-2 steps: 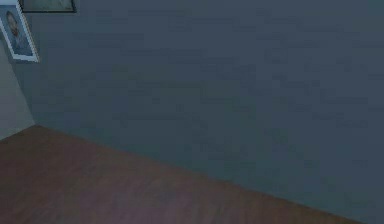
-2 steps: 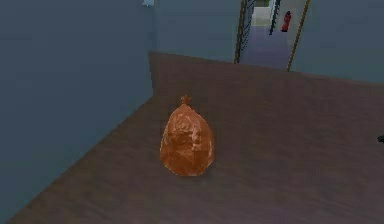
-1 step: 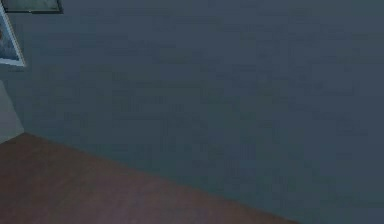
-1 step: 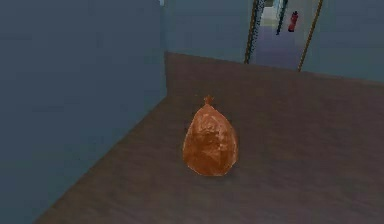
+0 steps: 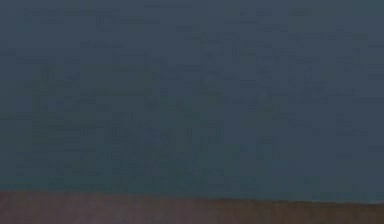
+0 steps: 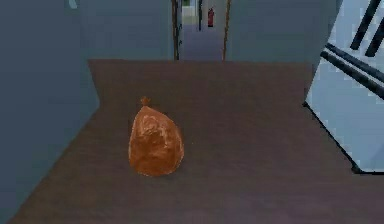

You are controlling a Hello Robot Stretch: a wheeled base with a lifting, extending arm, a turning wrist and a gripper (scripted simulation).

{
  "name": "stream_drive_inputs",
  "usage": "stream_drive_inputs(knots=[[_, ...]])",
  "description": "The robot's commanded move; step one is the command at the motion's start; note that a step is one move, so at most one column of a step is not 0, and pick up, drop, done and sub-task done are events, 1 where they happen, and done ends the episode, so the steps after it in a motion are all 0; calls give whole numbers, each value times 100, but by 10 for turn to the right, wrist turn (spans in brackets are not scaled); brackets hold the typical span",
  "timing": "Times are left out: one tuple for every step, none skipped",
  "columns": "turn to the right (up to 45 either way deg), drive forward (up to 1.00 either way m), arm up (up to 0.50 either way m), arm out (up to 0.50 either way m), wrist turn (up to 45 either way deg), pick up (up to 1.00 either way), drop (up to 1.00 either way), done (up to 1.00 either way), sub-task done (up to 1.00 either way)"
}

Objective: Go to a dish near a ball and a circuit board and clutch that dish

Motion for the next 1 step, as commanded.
stream_drive_inputs(knots=[[0,25,0,0,0,0,0,0,0]])
